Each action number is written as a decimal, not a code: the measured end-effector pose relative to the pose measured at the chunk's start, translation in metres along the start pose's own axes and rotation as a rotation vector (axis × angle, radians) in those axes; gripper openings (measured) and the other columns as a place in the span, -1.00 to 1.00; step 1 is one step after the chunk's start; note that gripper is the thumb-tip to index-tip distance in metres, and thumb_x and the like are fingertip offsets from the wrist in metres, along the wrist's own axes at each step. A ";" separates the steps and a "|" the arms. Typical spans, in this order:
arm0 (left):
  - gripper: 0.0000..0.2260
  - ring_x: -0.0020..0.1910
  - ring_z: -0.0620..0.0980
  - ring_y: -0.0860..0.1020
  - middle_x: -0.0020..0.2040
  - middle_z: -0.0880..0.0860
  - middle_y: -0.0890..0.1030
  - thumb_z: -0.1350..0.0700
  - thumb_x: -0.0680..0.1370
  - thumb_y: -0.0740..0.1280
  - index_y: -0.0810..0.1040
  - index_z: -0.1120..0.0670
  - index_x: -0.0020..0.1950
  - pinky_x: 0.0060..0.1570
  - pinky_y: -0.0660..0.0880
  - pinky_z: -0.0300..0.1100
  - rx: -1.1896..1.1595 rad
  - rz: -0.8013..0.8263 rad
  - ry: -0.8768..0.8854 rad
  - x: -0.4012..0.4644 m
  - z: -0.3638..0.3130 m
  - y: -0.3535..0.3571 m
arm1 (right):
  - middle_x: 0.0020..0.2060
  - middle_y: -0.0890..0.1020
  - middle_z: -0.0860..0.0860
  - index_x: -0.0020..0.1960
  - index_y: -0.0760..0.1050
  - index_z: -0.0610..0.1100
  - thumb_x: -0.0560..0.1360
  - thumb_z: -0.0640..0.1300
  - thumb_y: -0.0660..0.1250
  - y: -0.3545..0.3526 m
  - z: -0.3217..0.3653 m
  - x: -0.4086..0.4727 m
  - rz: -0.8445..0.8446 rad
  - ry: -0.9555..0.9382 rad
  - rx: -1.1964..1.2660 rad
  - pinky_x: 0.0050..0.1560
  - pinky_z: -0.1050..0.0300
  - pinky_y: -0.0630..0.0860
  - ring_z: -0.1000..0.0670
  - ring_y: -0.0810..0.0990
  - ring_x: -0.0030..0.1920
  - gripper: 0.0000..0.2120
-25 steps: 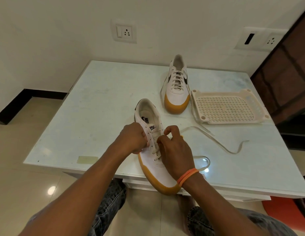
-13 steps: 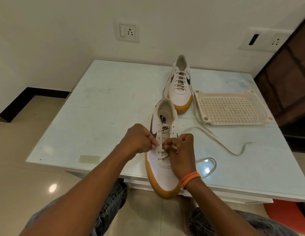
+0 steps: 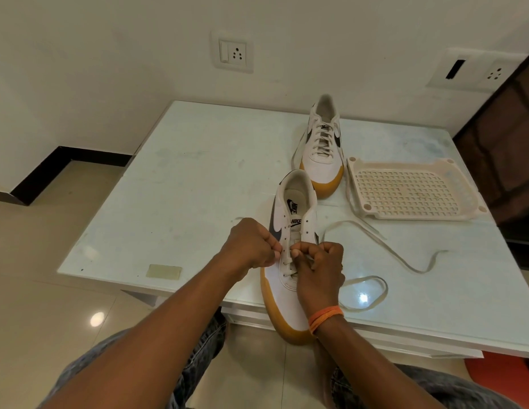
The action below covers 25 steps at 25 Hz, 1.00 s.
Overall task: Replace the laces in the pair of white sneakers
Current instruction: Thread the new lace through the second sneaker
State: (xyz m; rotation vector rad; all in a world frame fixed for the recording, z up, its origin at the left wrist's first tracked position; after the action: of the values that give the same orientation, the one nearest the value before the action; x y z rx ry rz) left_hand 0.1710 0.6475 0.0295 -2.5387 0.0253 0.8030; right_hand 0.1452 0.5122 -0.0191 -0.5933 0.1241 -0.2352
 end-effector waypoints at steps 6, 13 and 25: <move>-0.95 -0.09 0.09 0.66 -0.06 0.22 0.66 0.32 0.44 0.48 0.65 0.24 -0.14 -0.05 0.63 -0.10 -0.125 0.033 -0.038 -0.002 0.000 0.002 | -0.02 0.28 -0.01 -0.11 0.61 -0.03 0.53 -0.10 0.37 -0.002 -0.003 0.009 0.115 -0.081 -0.193 0.10 -0.04 0.41 -0.05 0.36 0.01 -0.93; -0.92 -0.19 -0.01 0.64 -0.19 0.09 0.68 0.16 0.43 0.51 0.70 0.16 -0.15 -0.09 0.59 -0.18 0.252 -0.099 0.173 -0.005 -0.014 -0.002 | -0.03 0.33 -0.04 -0.06 0.65 -0.03 0.50 -0.06 0.39 -0.022 0.009 0.030 0.321 -0.219 -0.201 0.00 0.24 0.37 0.14 0.30 -0.11 -0.92; -0.88 0.04 0.13 0.60 0.08 0.17 0.64 0.25 0.51 0.39 0.64 0.19 0.03 0.02 0.48 -0.18 0.355 -0.550 0.131 0.013 0.009 -0.096 | -0.18 0.37 0.13 -0.04 0.58 0.29 0.49 -0.11 0.06 -0.056 0.012 0.047 0.434 -0.355 -0.184 0.07 -0.17 0.47 0.07 0.45 -0.10 -0.61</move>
State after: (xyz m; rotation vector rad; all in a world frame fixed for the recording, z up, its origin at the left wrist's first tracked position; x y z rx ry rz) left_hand 0.1917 0.7382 0.0579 -2.1011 -0.4297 0.3722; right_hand 0.1824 0.4620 0.0201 -0.7654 -0.0709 0.3063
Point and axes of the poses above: each hand's wrist, its own x-axis towards the middle knuckle, its own y-axis out of the palm, z = x × y, the point moved 2 cm from there along x, towards the middle knuckle
